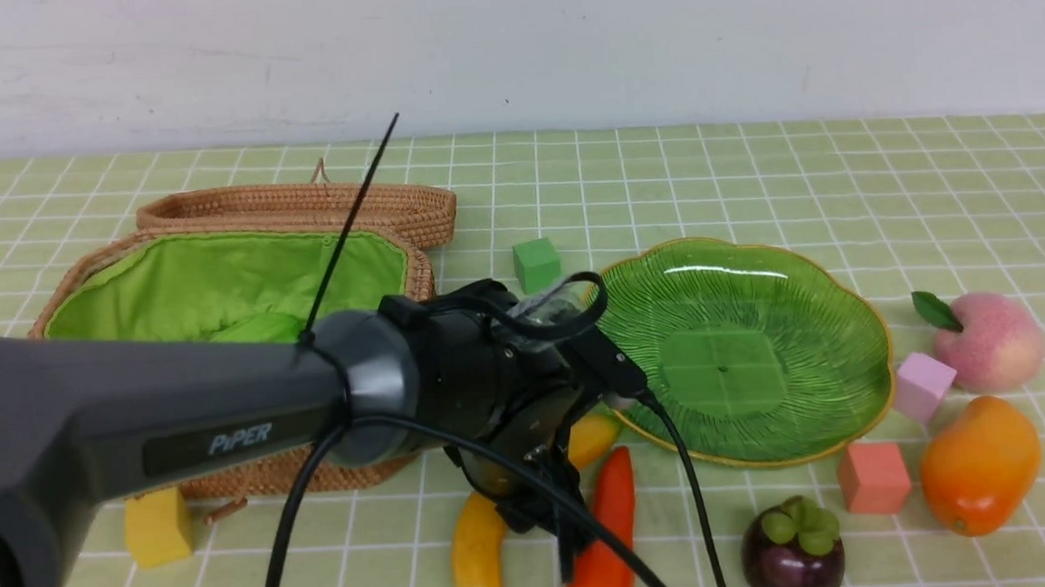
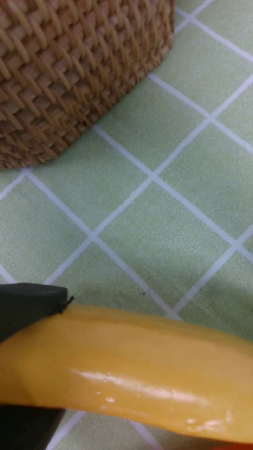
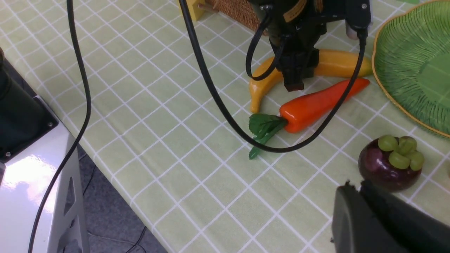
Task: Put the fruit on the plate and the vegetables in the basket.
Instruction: Use the left arm to grab a banana and put it into the right plate
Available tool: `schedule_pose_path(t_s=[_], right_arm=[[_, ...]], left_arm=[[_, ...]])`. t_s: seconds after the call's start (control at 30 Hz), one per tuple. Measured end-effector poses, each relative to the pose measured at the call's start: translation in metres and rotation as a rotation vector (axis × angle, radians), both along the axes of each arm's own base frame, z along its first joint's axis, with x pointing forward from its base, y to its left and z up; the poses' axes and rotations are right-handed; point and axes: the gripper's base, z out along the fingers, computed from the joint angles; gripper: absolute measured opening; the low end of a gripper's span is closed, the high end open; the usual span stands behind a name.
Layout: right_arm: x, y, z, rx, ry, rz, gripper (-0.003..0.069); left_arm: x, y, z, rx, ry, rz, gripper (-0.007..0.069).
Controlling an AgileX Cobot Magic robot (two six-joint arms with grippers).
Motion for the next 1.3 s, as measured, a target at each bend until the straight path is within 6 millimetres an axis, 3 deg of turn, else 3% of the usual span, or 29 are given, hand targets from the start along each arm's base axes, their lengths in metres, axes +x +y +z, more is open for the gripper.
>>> schedule_pose_path(t_s=[0.27,0.4,0.63,0.93,1.17,1.3], right_arm=[[0.003,-0.001,0.006,0.023,-0.046,-0.029,0.0034],[0.003,-0.002,0.027,0.054,-0.16,-0.069,0.0034],[0.004,-0.004,0.049,0.115,-0.288,-0.118,0.0034],[0.006,-0.005,0.052,0.14,-0.318,-0.144,0.0034],[0.006,-0.005,0.052,0.14,-0.318,-0.144,0.0034],[0.006,-0.006,0.052,0.131,-0.33,-0.141,0.0034]], left_arm=[[-0.002,0.002,0.014,-0.016,-0.019,0.004,0.0309],[-0.006,0.006,0.042,-0.06,-0.065,0.009,0.0307],[-0.013,0.012,0.071,-0.111,-0.106,0.019,0.0305],[-0.02,0.018,0.104,-0.176,-0.163,0.023,0.0304],[-0.022,0.022,0.105,-0.142,-0.149,0.035,0.0304],[-0.023,0.01,0.116,-0.184,-0.198,-0.02,0.0304]])
